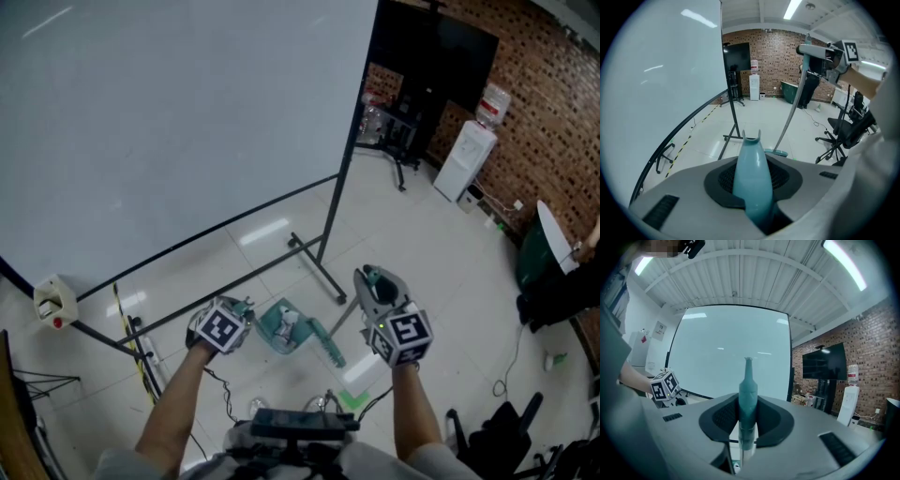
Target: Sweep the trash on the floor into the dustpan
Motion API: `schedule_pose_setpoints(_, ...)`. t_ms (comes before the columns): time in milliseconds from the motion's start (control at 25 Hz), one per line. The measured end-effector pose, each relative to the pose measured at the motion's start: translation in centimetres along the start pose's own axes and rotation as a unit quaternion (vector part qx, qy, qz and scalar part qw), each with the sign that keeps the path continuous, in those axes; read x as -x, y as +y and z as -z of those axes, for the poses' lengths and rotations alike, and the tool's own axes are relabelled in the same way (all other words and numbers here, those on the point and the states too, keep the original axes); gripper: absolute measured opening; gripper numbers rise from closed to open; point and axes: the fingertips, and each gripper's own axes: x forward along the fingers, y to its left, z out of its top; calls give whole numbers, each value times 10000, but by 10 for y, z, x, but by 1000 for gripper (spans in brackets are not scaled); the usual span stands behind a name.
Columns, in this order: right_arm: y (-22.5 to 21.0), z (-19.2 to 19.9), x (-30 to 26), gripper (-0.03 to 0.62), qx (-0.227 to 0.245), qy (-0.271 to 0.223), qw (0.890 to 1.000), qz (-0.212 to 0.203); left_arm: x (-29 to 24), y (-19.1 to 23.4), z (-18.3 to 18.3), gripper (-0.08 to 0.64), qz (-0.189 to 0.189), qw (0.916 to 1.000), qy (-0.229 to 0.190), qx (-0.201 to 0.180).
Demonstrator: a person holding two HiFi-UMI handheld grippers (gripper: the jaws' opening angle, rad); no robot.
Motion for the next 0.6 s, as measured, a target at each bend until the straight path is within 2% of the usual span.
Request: schedule_pose_setpoints(600, 1, -1, -1, 74, 28, -95, 9999, -68, 1, 0, -12, 103, -34, 9999, -127, 13)
